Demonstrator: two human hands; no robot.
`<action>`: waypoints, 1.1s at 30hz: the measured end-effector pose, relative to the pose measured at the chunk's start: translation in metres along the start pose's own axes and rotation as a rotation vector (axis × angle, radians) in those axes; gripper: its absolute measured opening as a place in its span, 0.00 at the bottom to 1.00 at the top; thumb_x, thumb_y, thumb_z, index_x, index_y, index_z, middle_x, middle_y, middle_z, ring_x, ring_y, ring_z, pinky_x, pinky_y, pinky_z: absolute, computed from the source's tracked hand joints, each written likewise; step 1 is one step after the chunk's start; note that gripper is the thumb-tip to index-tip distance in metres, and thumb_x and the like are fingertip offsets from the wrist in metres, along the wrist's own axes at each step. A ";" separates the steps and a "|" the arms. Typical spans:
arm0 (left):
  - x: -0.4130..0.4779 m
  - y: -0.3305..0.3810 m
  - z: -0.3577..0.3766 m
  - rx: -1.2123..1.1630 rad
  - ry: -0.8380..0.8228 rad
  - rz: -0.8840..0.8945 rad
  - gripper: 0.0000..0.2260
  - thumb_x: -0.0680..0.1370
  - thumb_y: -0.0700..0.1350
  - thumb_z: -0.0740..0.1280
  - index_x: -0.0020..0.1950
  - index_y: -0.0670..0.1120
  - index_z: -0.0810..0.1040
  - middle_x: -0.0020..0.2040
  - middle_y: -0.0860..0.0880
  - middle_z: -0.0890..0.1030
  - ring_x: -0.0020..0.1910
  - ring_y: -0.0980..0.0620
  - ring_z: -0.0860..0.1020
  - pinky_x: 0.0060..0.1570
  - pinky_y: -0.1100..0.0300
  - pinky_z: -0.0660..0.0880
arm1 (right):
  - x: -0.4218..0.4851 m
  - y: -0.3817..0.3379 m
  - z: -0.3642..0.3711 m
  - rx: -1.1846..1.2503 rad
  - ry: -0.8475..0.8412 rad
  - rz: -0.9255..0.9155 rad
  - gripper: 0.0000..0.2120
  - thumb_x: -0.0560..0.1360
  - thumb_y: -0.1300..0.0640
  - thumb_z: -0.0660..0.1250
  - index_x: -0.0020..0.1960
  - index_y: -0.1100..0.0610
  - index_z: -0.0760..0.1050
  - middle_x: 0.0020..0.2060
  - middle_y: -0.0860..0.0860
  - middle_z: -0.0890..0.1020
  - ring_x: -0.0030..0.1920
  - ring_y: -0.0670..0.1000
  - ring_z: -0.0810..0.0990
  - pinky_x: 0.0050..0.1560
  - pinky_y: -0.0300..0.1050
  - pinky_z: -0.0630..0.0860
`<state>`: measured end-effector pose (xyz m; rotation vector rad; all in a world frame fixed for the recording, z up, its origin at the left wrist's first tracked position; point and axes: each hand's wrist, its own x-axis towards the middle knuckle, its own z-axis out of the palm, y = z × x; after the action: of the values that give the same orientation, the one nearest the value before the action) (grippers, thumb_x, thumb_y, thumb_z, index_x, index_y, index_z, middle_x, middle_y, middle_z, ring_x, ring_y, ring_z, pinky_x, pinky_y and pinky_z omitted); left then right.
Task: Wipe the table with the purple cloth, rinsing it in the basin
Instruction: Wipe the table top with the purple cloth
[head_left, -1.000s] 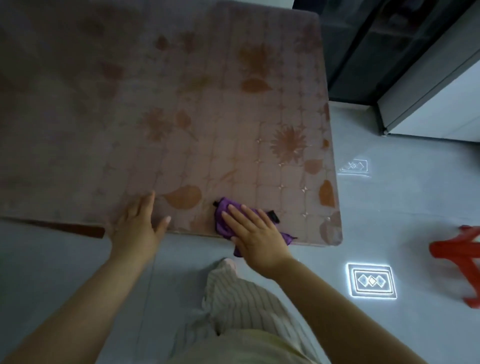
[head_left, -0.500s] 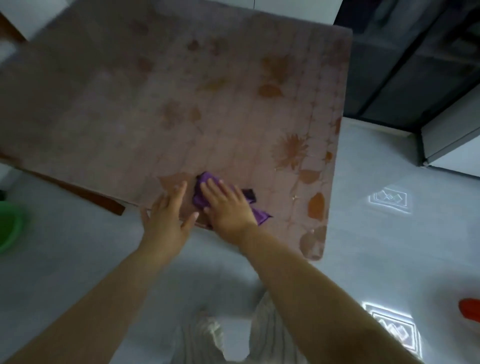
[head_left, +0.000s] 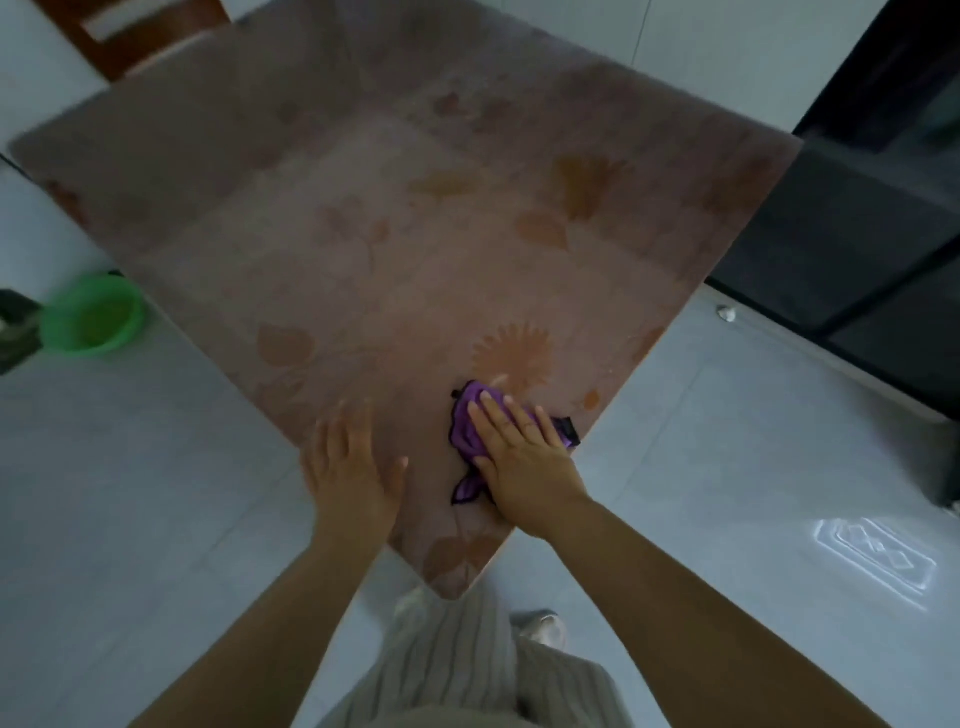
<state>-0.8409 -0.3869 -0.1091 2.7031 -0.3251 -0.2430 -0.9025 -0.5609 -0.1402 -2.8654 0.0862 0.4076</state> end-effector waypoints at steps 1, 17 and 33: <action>-0.006 -0.006 -0.001 0.001 0.026 -0.069 0.31 0.69 0.43 0.72 0.69 0.37 0.64 0.68 0.32 0.66 0.66 0.28 0.63 0.62 0.32 0.58 | 0.001 -0.006 0.004 0.025 0.004 0.008 0.27 0.79 0.45 0.40 0.76 0.53 0.44 0.74 0.47 0.44 0.75 0.51 0.47 0.73 0.52 0.43; -0.023 -0.005 0.023 -0.265 -0.085 -0.304 0.37 0.76 0.50 0.61 0.73 0.44 0.38 0.76 0.44 0.41 0.75 0.47 0.47 0.72 0.51 0.51 | 0.042 0.152 -0.048 -0.085 0.101 0.096 0.28 0.77 0.46 0.45 0.75 0.56 0.55 0.74 0.53 0.60 0.73 0.56 0.61 0.70 0.55 0.58; -0.014 0.020 0.023 -0.197 -0.113 -0.526 0.40 0.72 0.64 0.57 0.74 0.45 0.42 0.76 0.45 0.43 0.73 0.40 0.54 0.72 0.45 0.54 | 0.042 0.147 -0.037 -0.217 0.047 -0.484 0.22 0.79 0.45 0.47 0.71 0.49 0.61 0.69 0.47 0.69 0.65 0.53 0.74 0.64 0.51 0.60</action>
<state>-0.8627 -0.4093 -0.1200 2.5323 0.3698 -0.5462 -0.8659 -0.7137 -0.1521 -2.9641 -0.6674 0.2615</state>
